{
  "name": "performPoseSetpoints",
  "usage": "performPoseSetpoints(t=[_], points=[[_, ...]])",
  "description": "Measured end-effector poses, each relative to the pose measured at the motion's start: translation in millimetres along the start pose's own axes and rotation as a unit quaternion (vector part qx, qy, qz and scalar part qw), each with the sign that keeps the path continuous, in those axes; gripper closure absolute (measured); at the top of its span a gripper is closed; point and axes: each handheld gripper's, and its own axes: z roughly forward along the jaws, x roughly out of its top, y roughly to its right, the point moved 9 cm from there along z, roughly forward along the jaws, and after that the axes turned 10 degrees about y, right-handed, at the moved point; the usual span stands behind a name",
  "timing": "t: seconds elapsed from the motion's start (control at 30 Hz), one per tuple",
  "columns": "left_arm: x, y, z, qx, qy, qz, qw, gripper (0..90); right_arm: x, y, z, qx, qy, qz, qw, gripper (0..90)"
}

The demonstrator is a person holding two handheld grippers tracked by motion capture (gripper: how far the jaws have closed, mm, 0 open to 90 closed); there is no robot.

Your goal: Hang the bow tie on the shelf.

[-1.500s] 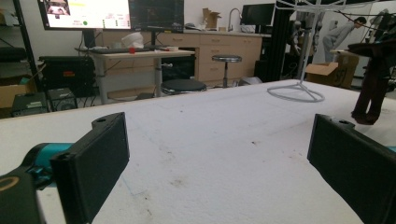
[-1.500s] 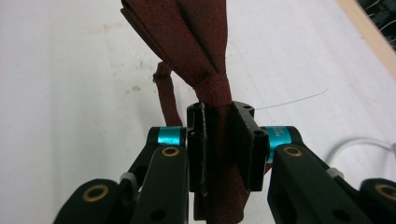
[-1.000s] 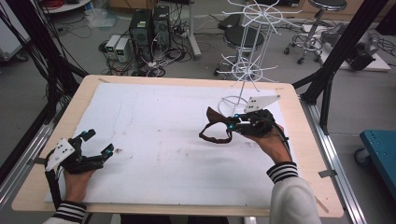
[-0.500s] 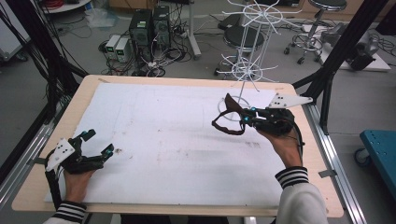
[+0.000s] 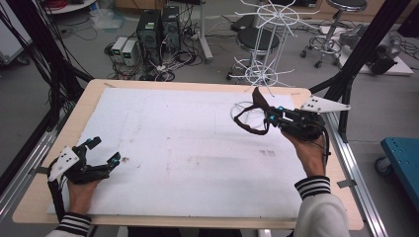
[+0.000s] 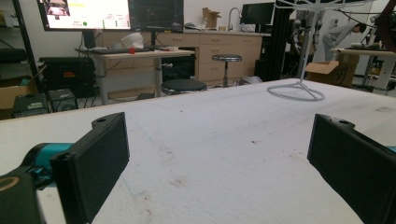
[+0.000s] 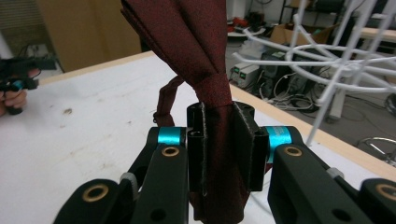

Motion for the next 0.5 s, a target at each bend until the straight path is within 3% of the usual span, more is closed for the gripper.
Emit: performPoseSetpoints(t=[0.17,0.5], points=[[0.0,-0.1,0.0,0.000,0.000,-0.001,1.0000,6.0,2.4,11.9,-6.7,-0.026,0.010,0.008,0.9996,76.7],[0.0,0.0,-0.2,-0.001,0.000,0.000,1.0000,6.0,9.7,26.5,-9.6,-0.055,0.029,0.013,0.9980,76.6]])
